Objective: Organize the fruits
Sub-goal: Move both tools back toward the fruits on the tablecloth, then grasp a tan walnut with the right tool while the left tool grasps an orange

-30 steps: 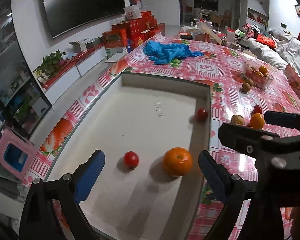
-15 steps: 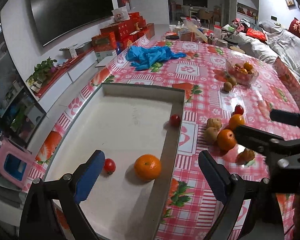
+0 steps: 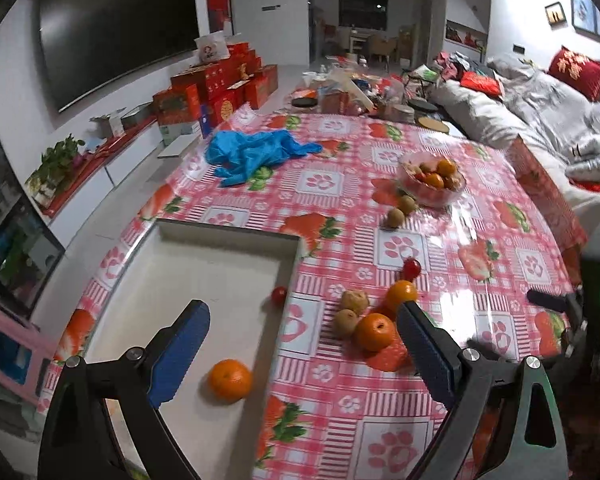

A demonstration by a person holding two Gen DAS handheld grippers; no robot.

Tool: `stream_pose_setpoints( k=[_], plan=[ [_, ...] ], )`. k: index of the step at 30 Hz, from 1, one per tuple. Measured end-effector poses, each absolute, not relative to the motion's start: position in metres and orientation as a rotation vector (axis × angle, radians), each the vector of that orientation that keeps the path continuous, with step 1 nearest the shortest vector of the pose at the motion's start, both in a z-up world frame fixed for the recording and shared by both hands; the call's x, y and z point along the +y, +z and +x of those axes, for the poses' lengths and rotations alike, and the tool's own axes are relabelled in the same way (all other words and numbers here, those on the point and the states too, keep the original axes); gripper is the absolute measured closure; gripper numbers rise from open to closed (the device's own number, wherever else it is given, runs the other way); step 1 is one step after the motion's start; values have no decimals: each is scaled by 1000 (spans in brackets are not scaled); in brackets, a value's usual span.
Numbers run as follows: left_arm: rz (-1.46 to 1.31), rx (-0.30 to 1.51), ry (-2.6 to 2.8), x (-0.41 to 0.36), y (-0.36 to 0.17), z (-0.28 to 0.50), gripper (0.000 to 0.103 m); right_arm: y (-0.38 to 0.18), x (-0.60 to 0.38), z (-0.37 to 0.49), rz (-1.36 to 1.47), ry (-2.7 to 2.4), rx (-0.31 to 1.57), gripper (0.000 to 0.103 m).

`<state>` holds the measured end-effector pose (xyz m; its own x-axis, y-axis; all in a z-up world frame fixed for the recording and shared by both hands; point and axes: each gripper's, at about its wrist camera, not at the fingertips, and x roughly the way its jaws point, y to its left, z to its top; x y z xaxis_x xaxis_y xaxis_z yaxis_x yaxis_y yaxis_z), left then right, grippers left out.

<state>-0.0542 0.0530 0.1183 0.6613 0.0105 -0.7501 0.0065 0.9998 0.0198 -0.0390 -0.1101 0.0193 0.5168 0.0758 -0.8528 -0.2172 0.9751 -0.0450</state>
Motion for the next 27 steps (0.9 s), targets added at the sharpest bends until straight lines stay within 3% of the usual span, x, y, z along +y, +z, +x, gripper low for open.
stream_pose_setpoints(
  k=[7, 21, 23, 25, 26, 27],
  plan=[
    [38, 915, 2, 48, 93, -60, 8, -23, -75, -48, -170, 245, 1084, 0],
    [27, 942, 28, 62, 73, -66, 8, -23, -62, -41, -150, 251, 1020, 3],
    [21, 941, 39, 67, 76, -67, 8, -21, -57, -36, -150, 256, 1009, 14],
    [11, 939, 44, 71, 78, -67, 8, -18, -53, -34, -153, 264, 992, 39],
    [9, 936, 46, 71, 79, -67, 8, -16, -52, -33, -153, 269, 983, 48],
    [12, 934, 46, 70, 80, -67, 8, -15, -53, -32, -150, 273, 979, 68]
  ],
)
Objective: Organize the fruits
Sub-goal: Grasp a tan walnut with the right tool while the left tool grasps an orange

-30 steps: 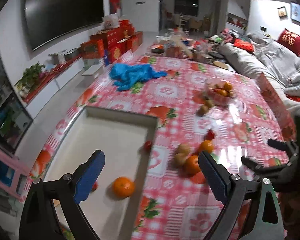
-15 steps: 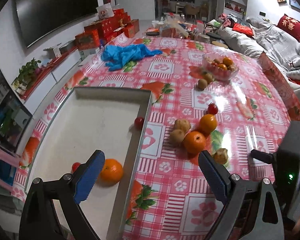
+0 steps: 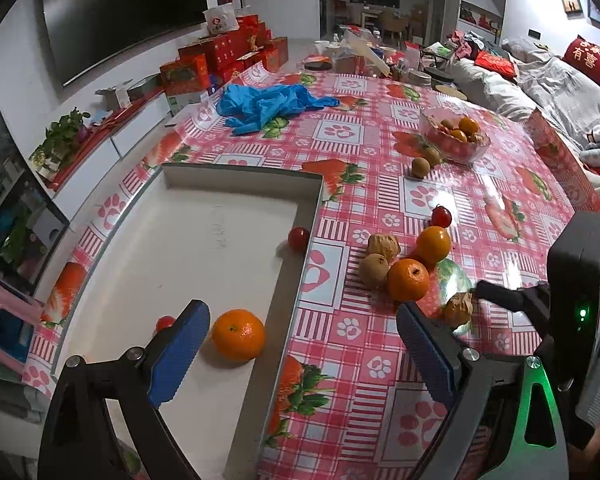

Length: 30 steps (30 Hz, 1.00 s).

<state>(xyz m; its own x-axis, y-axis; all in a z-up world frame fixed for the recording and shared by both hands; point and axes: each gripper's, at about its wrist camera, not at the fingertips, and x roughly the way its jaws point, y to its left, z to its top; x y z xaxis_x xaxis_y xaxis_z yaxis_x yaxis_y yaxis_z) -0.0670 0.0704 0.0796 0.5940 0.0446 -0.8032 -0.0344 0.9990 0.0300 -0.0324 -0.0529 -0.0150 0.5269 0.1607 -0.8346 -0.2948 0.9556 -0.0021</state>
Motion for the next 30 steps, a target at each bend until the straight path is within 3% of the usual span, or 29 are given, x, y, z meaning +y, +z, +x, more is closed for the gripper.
stream_pose_setpoints(
  k=[1, 17, 18, 19, 22, 23, 26, 29, 30],
  plan=[
    [17, 933, 42, 68, 79, -66, 8, -14, -55, -32, -142, 277, 977, 78],
    [-18, 1050, 3, -5, 30, -30, 9, -4, -148, -76, 87, 206, 966, 78],
    [-28, 1055, 14, -5, 27, -27, 20, -5, -151, -78, 94, 204, 966, 78],
    [-32, 1066, 22, -6, 24, -24, 23, -5, -153, -79, 101, 202, 965, 78],
    [-53, 1093, 49, -5, 15, -18, 25, -7, -159, -80, 121, 197, 965, 78],
    [-59, 1095, 55, -5, 13, -16, 32, -8, -159, -81, 123, 195, 964, 78],
    [-47, 1081, 71, -5, 11, -13, 36, -9, -160, -82, 124, 190, 957, 78],
    [-38, 1061, 73, -7, 13, -11, 52, -9, -160, -83, 125, 182, 952, 78],
    [-38, 1055, 64, -7, 13, -11, 63, -9, -160, -84, 124, 179, 951, 78]
  ],
)
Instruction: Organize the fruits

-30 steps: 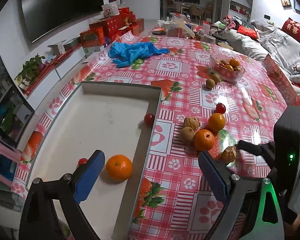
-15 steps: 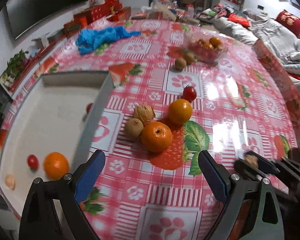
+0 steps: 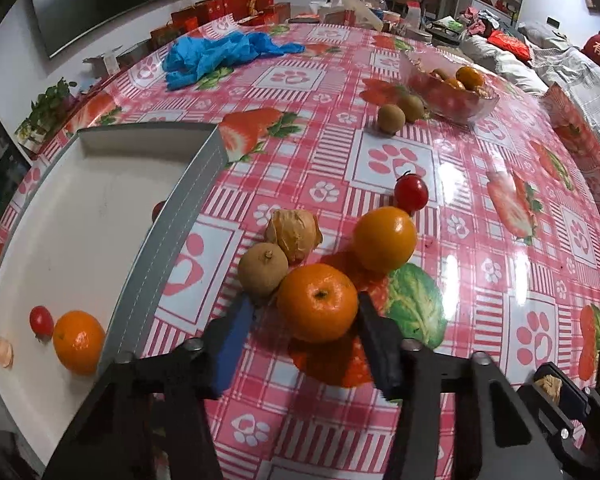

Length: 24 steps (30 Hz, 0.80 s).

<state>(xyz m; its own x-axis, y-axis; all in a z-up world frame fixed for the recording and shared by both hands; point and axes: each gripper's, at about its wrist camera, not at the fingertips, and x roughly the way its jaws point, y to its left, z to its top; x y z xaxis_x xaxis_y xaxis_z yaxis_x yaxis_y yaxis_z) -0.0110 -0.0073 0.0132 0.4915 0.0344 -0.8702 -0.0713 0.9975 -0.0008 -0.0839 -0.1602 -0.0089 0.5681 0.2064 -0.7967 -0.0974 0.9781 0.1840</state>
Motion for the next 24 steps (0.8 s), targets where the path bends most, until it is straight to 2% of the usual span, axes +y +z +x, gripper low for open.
stream_pose_setpoints(
  k=[13, 24],
  plan=[
    [113, 939, 35, -5, 13, -77, 64, -13, -180, -101, 119, 39, 905, 77],
    [97, 893, 33, -1, 11, -75, 64, -14, -179, -100, 105, 10, 899, 77]
  ],
)
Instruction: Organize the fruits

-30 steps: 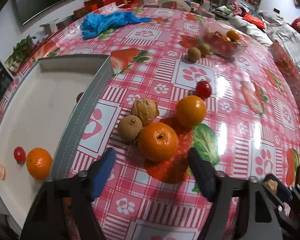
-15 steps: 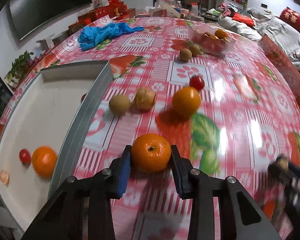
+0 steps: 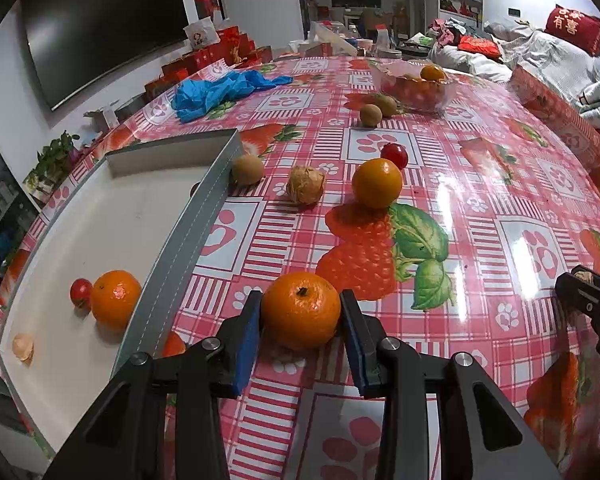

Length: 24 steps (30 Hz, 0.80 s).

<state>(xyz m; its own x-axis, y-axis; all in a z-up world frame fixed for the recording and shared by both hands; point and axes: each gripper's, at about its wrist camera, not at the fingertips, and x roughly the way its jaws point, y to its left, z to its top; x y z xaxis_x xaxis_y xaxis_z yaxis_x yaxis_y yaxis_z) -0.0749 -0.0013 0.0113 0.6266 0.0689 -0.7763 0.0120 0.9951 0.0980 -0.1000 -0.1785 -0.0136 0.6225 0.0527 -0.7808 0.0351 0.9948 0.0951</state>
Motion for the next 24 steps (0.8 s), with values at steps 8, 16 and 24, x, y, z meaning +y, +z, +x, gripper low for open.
stream_pose_setpoints(
  k=[8, 16, 24],
  plan=[
    [79, 896, 25, 1, 11, -74, 64, -14, -176, -100, 89, 1, 901, 77],
    [78, 896, 25, 1, 11, -74, 64, -14, -176, -100, 90, 2, 901, 77],
    [79, 896, 25, 1, 11, -74, 64, -14, -176, -100, 90, 2, 901, 77]
  ],
)
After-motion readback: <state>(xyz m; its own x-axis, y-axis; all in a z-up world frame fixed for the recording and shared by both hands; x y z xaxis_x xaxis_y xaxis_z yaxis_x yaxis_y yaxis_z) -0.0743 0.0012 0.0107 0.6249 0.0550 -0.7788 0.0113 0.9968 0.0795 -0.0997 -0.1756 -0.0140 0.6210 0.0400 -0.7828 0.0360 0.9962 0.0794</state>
